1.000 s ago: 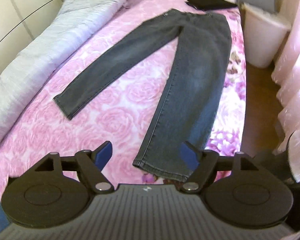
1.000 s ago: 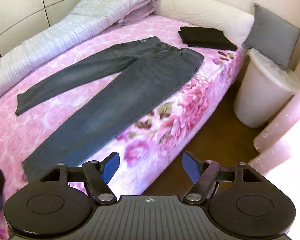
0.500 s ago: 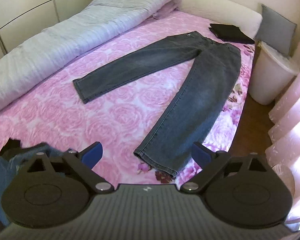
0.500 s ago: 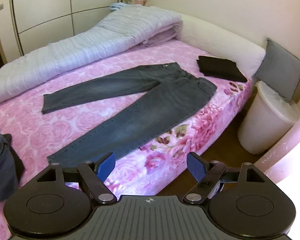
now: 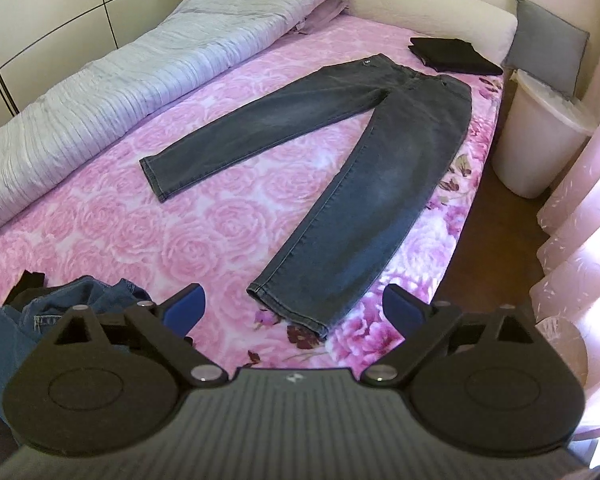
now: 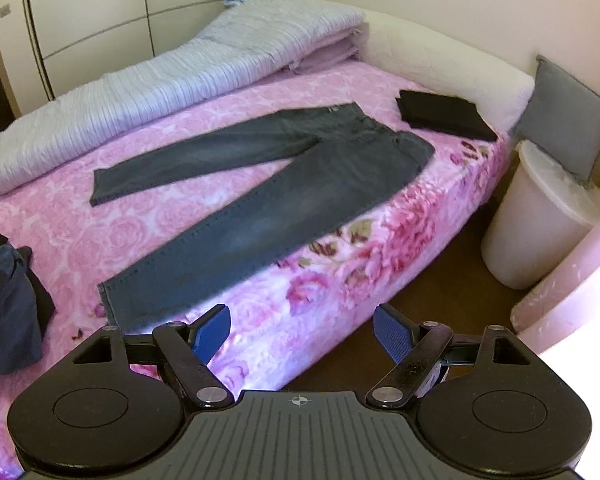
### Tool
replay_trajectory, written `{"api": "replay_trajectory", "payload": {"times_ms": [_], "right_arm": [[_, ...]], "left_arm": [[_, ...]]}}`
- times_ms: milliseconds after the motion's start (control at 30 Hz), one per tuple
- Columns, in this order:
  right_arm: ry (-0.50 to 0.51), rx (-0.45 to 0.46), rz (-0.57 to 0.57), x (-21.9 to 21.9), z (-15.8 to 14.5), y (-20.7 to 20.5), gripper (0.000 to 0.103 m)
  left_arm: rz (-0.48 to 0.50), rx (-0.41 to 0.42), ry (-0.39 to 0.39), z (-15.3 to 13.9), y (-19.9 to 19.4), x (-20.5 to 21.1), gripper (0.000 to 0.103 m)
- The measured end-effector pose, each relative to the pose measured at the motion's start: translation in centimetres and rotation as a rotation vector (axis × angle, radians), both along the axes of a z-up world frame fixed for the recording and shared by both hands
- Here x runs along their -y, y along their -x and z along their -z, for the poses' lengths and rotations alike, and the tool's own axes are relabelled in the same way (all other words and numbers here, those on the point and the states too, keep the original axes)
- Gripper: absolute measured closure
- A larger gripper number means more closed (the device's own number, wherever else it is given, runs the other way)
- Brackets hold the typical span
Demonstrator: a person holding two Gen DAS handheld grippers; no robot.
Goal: Fold clothes
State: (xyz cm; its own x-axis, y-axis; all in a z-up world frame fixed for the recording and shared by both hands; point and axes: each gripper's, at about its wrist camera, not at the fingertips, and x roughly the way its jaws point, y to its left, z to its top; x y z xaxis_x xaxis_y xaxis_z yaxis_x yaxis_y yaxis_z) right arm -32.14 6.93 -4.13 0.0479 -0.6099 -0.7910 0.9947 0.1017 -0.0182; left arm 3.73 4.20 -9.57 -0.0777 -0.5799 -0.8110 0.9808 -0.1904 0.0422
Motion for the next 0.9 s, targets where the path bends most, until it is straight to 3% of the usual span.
{"api": "replay_trajectory", "payload": {"times_ms": [200,900], "right_arm": [[0.002,-0.053,0.023,-1.3,-0.2,0.6,0.021],[0.015,-0.038,0.006,-1.4,0.0,3.4,0.021]], "left_arm": [[0.019,-0.020,0.010,-0.5,1.6,-0.6,0.010],[0.054,0.022,0.006,-0.2,5.9,-0.2,0.010]]}}
